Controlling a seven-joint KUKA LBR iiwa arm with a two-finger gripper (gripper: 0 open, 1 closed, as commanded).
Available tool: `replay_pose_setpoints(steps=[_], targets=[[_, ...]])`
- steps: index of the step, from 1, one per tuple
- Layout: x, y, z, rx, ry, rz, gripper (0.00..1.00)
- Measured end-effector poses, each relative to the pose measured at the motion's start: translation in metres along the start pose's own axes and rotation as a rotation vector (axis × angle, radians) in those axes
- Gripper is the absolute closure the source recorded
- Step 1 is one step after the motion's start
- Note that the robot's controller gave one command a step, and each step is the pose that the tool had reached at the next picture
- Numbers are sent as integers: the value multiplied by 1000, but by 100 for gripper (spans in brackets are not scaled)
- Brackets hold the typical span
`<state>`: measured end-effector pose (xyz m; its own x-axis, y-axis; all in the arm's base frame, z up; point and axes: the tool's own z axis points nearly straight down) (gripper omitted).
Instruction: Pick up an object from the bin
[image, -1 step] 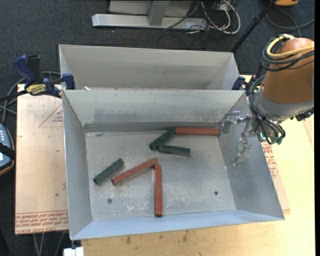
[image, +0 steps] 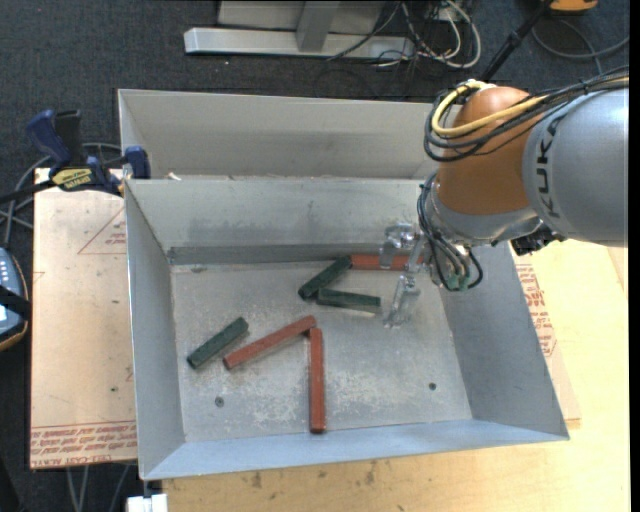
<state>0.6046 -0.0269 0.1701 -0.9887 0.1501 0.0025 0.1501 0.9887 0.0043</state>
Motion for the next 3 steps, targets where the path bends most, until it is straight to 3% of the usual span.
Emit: replay_pose_setpoints(steps=[1,2,3], targets=[[-30,-9,94,4,1,66,0],[-31,-9,89,4,-4,65,100],[2,-40,-34,3,-12,208,100]])
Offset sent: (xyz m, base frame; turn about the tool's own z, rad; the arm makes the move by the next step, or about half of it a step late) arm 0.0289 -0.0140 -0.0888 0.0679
